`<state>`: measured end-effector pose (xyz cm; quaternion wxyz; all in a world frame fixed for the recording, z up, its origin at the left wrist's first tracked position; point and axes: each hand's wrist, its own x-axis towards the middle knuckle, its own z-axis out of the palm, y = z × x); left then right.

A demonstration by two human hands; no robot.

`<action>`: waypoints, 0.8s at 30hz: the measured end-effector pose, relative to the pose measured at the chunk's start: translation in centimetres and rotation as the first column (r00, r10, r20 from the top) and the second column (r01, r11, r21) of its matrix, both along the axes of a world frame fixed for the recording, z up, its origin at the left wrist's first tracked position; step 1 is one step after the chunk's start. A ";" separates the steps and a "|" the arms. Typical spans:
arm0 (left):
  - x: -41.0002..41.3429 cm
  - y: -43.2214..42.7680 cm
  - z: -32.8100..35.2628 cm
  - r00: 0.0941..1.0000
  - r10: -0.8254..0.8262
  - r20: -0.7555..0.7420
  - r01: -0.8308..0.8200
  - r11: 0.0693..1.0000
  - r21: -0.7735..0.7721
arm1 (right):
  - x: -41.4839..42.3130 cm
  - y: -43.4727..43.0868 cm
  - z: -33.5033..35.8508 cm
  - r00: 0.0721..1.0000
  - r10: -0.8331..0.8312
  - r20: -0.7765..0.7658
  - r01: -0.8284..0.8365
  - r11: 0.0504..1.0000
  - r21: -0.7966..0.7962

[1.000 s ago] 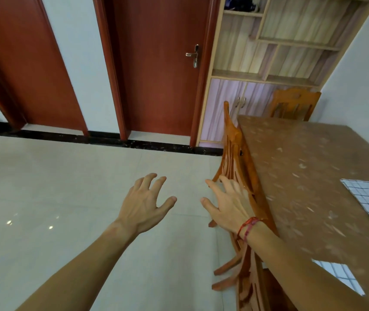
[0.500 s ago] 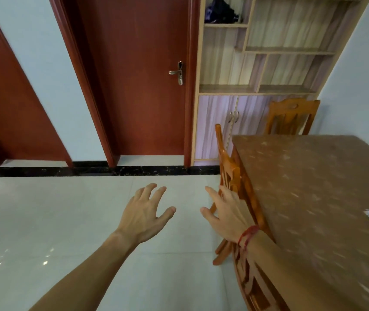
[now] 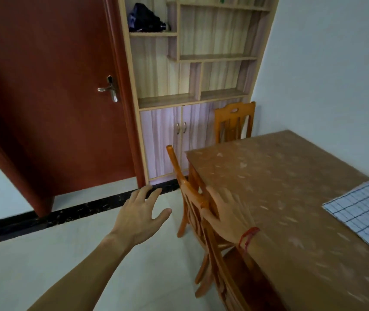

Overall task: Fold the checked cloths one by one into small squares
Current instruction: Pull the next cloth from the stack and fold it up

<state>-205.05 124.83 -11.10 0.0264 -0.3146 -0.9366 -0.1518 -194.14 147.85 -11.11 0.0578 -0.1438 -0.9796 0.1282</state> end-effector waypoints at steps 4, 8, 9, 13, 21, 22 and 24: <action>-7.0 4.5 0.0 0.981 -0.195 0.004 0.195 0.981 0.015 | -2.6 2.9 0.6 0.968 -0.241 0.074 0.243 0.970 -0.015; -11.3 10.2 -0.8 0.928 -0.365 0.079 0.365 0.931 0.015 | -2.4 5.5 0.4 0.906 -0.421 0.053 0.421 0.907 0.004; -11.7 11.8 -1.0 0.913 -0.398 0.090 0.399 0.917 0.016 | -1.9 6.2 0.4 0.884 -0.462 0.070 0.463 0.886 0.005; -11.2 18.7 -1.7 0.805 -0.581 0.121 0.583 0.812 0.023 | 1.5 8.9 0.5 0.755 -0.648 0.100 0.646 0.761 0.061; -3.4 31.4 -2.7 0.555 -0.811 0.184 0.827 0.562 -0.016 | 12.0 13.1 -1.8 0.466 -0.879 0.101 0.882 0.470 0.029; -2.4 32.7 -2.6 0.526 -0.833 0.173 0.847 0.532 -0.015 | 13.7 14.1 -3.1 0.440 -0.889 0.125 0.896 0.445 0.013; -0.6 34.8 -2.3 0.486 -0.857 0.172 0.871 0.491 -0.020 | 16.4 15.5 -5.4 0.402 -0.894 0.198 0.913 0.375 -0.159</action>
